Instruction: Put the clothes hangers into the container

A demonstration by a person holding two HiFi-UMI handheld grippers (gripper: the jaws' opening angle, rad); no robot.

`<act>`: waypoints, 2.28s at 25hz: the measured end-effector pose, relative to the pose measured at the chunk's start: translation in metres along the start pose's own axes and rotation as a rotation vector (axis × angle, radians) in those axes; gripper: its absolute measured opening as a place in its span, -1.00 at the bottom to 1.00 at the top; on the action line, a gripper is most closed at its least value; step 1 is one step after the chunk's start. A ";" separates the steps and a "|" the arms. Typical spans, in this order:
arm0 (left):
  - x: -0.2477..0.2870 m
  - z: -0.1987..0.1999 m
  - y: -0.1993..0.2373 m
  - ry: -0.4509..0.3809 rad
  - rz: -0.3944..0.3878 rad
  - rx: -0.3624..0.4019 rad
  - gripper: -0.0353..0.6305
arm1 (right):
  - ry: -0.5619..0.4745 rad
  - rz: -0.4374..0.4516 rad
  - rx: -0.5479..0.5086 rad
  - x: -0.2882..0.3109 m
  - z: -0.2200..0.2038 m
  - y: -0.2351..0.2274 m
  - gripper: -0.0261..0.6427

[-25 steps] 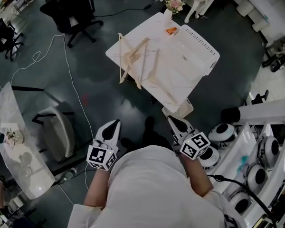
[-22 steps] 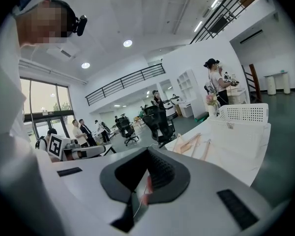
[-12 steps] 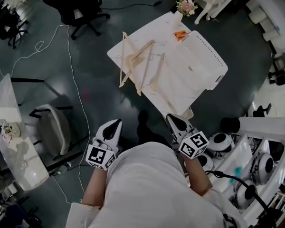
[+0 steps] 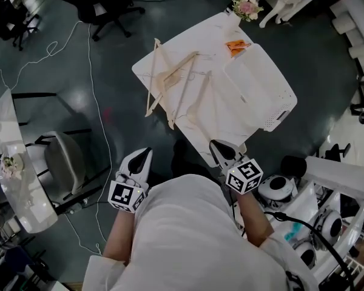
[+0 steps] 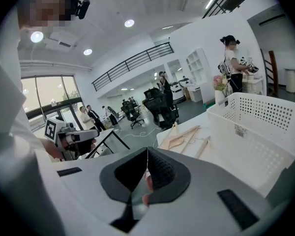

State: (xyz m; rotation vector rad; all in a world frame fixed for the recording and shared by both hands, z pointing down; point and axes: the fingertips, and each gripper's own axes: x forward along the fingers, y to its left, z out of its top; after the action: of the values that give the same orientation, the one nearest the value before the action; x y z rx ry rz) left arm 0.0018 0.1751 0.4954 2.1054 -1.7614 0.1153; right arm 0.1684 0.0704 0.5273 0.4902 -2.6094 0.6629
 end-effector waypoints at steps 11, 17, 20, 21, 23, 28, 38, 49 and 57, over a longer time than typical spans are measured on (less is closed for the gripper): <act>0.029 -0.008 0.014 0.076 0.067 -0.018 -0.89 | 0.133 0.064 -0.023 0.038 -0.021 -0.042 -0.92; 0.040 -0.017 0.035 0.106 0.045 -0.015 -0.89 | 0.217 0.036 -0.011 0.069 -0.047 -0.057 -0.86; 0.042 -0.019 0.041 0.116 0.026 -0.014 -0.89 | 0.286 0.004 -0.025 0.083 -0.068 -0.069 -0.80; 0.041 -0.020 0.044 0.120 0.024 -0.014 -0.89 | 0.311 -0.005 -0.027 0.088 -0.076 -0.073 -0.79; 0.040 -0.022 0.051 0.129 0.026 -0.019 -0.89 | 0.366 -0.019 -0.040 0.100 -0.092 -0.083 -0.74; 0.034 -0.035 0.064 0.159 0.043 -0.049 -0.89 | 0.501 -0.044 -0.116 0.127 -0.129 -0.107 -0.65; 0.019 -0.057 0.083 0.204 0.088 -0.087 -0.89 | 0.734 -0.092 -0.268 0.162 -0.186 -0.143 -0.49; 0.017 -0.061 0.096 0.213 0.123 -0.111 -0.89 | 0.820 -0.150 -0.339 0.172 -0.203 -0.143 -0.60; 0.026 -0.054 0.090 0.202 0.107 -0.096 -0.89 | 0.739 -0.128 -0.253 0.164 -0.182 -0.150 -0.63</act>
State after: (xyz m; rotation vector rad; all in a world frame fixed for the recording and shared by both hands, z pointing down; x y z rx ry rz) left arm -0.0697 0.1573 0.5749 1.8624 -1.7227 0.2586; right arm 0.1444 0.0018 0.8055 0.2595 -1.9050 0.3640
